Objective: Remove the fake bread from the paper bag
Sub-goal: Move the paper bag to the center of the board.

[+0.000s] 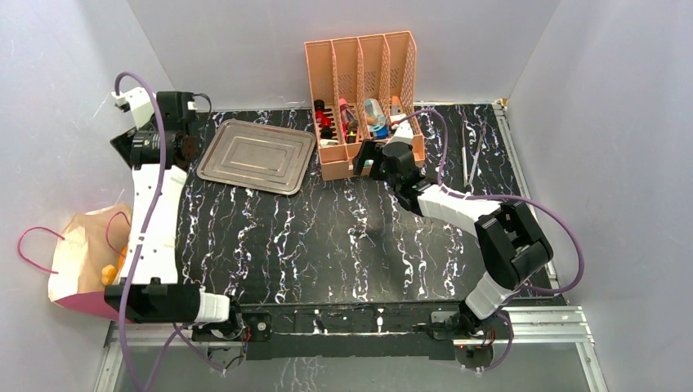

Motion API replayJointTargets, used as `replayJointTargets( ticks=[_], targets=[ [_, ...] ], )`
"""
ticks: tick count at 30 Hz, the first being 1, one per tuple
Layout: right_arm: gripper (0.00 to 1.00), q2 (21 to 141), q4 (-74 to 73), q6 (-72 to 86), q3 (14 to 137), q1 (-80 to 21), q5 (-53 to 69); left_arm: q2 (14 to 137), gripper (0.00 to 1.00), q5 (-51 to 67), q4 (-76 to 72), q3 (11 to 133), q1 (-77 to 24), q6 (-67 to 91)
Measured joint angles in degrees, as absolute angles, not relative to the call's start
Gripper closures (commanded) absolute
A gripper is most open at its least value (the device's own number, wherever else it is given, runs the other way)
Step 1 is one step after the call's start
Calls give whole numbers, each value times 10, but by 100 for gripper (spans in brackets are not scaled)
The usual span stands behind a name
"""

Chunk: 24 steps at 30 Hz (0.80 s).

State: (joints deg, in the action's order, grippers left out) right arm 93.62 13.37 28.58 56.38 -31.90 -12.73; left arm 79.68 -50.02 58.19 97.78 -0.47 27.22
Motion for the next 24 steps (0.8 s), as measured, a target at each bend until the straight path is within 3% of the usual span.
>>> replayJointTargets(
  ticks=[7,24],
  targets=[
    [2,937,133,286,564,-319,-114,727,2,-538,578,904,26,276],
    [2,959,120,285,584,-322,-90,744,2,-529,518,842,114,248]
  ],
)
